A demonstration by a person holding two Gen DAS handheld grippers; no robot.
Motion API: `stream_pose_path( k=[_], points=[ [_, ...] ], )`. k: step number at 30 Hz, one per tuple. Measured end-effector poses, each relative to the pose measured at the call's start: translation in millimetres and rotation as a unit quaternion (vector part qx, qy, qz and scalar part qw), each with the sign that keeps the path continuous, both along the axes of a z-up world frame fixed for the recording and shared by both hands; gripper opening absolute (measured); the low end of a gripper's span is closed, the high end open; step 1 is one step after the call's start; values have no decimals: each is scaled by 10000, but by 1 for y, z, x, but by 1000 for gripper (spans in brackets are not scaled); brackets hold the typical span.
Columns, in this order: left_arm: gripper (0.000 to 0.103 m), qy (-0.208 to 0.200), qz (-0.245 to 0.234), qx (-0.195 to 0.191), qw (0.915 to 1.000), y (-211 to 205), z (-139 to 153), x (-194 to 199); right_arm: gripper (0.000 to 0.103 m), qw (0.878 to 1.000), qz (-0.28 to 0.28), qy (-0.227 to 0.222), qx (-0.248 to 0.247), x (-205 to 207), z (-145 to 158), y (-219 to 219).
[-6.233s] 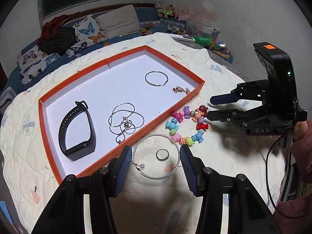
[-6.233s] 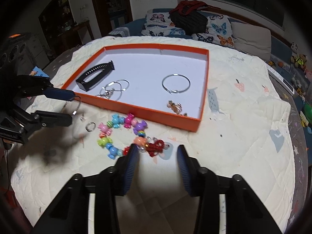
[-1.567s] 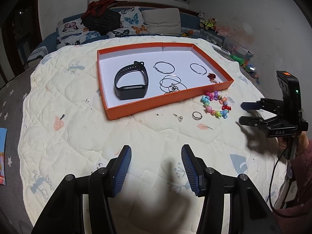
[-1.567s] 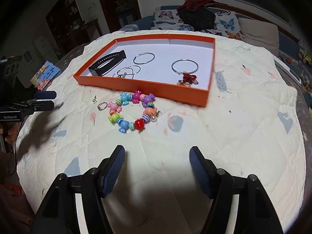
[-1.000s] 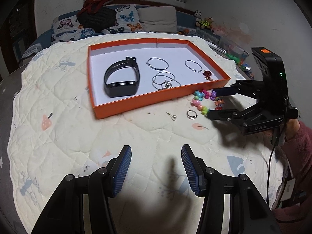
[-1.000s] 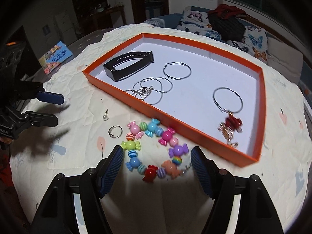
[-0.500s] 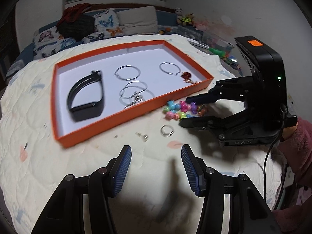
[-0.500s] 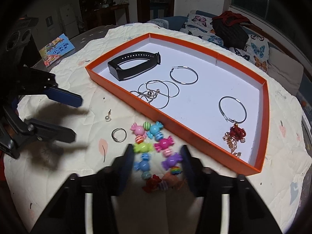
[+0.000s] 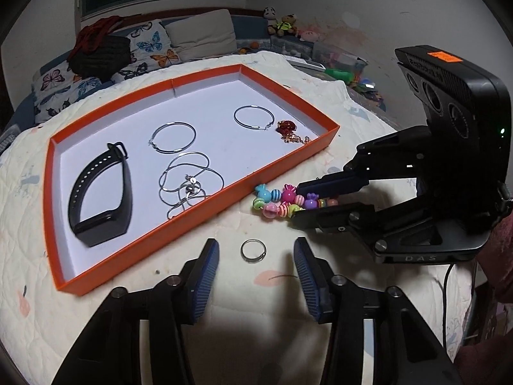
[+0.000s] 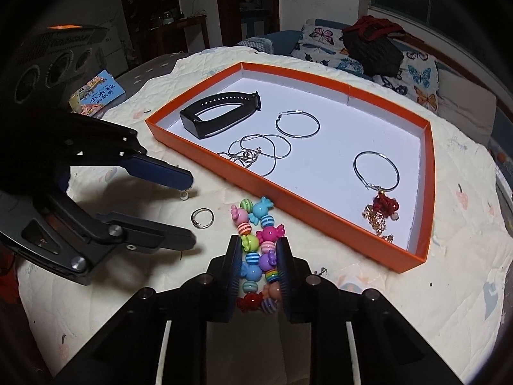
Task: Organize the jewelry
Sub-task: 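Grasp small silver ring with left tool while right tool lifts bead bracelet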
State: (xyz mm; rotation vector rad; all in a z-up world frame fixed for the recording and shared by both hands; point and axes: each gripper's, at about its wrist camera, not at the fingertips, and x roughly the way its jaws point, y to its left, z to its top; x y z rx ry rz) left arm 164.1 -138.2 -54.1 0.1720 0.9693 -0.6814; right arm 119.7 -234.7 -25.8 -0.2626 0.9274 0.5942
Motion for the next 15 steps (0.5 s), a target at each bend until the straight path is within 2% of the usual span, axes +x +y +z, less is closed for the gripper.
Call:
stream_pose_path(
  k=[2,6,8,15],
  points=[
    [47,24,-40,31,10000,-3,-4,2,32,10000,41,7,2,1,-2,1],
    [42,68,-122,68,9999,-5,-12,5,32,10000,51,-36,-34,0,-2,2],
    [40,49,-167,108,9998,-7,-15,6,27,9999,30,-106,-125,-3,-2,2],
    [28,-61,-184,192,9996,-12,-16,8,24,9999,-69,-110,69,-8,4,-4]
  ],
)
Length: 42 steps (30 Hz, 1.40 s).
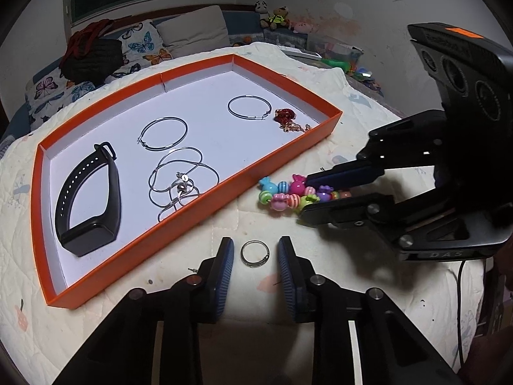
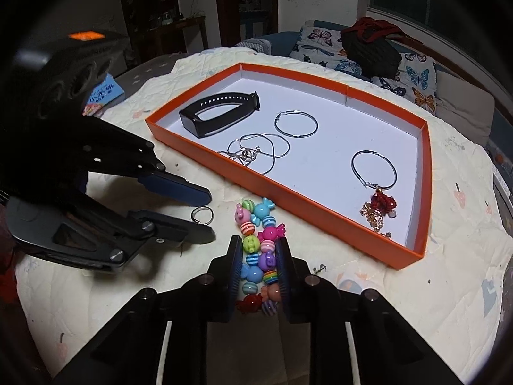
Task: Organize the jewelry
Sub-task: 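Grasp small silver ring with left tool while right tool lifts bead bracelet, then carry ring and bracelet over tray and open both tools to release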
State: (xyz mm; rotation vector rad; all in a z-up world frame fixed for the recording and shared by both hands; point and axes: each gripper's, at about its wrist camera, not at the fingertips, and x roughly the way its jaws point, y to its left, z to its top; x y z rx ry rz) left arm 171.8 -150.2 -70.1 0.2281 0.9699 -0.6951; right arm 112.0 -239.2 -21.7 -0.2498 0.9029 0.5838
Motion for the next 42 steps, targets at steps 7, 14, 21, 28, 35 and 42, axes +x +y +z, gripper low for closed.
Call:
stream_pose_path(
  k=[7,14,21,28,35,42],
  points=[
    [19,-2,82,-72,9999,2,4,-4,13,9998,-123,-66,155,-5,9,-5],
    [19,-111,167,-194,9996,7,17,-12,13,9996,-147,-160,165,-9,16,-4],
    [19,-225,242,-243,9992,16,30,-18,13,9992,-188,-270,216,-13,22,-4],
    [19,-361,474,-343,9976,32,51,-6,13,9968,-241,-629,435,-5,52,-5],
    [19,-507,647,-251,9963,41,70,25,13,9919,-243,-1092,598,13,85,-2],
    [19,-379,777,-120,9962,41,66,68,13,9914,-292,-1147,560,42,86,3]
  ],
)
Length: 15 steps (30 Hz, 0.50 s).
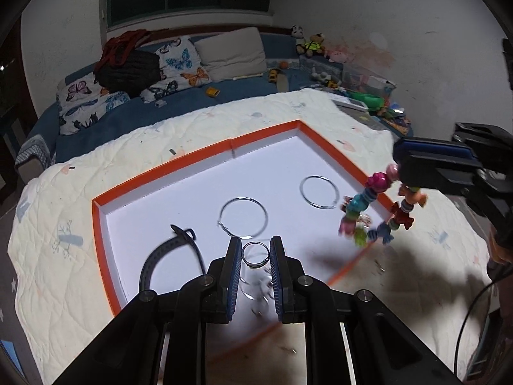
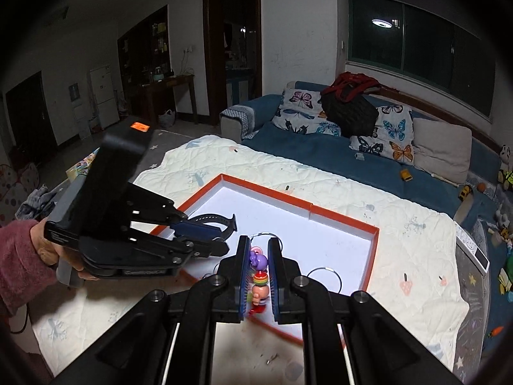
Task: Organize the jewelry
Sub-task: 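Carry ring and bracelet over tray and open both tools to release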
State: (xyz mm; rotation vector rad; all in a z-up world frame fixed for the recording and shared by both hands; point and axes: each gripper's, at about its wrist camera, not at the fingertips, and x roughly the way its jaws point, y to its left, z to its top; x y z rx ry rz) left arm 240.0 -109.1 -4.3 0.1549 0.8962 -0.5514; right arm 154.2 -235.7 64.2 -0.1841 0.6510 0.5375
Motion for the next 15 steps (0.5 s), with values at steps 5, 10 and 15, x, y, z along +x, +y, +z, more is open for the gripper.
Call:
stream_pose_path(
  k=[5,10,15],
  points=[
    [19,198,60,115,9997,-2,-18,24,13,9997,-52,235,24,17,-20,2],
    [19,375,173,177,9990,-2,-39,43,13,9989,-153,441,-66,27,-37,-1],
    [19,393,190,138,9989,-2,-45,52,13,9975,-279,639,-92,37,-49,-6]
  ],
)
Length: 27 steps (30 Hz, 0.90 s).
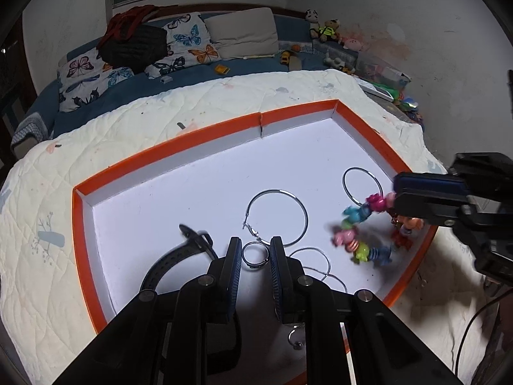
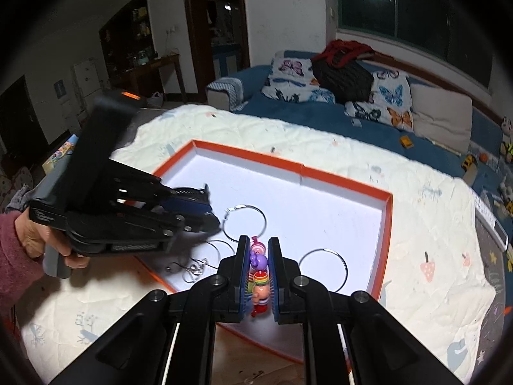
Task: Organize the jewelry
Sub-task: 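Carry ring and bracelet over tray and open both tools to release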
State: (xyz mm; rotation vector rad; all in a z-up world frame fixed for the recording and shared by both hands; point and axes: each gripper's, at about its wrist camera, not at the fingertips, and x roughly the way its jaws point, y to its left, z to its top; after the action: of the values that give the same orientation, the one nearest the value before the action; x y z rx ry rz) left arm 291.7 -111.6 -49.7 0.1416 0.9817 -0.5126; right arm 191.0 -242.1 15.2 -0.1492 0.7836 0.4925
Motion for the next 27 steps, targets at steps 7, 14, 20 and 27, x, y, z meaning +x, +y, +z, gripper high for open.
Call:
stream_pose_path(
  k=[7,14,20,27],
  points=[
    [20,-40,-37,103,9999,-7,-2,4,14,9995,-99,261,-158,5,-14,-2],
    [43,-113,-36,112,9999,-11,1,1,22,9988,-231,366,-237,10,-18,-6],
    [44,-163,-9,126,9998,-11,7,-6,37,9990,-299,232,-231,0,-7,-12],
    [44,-385,44,150,9991,-8,29,-41,37,9992,-336,83,-180,-28,11,-21]
  ],
)
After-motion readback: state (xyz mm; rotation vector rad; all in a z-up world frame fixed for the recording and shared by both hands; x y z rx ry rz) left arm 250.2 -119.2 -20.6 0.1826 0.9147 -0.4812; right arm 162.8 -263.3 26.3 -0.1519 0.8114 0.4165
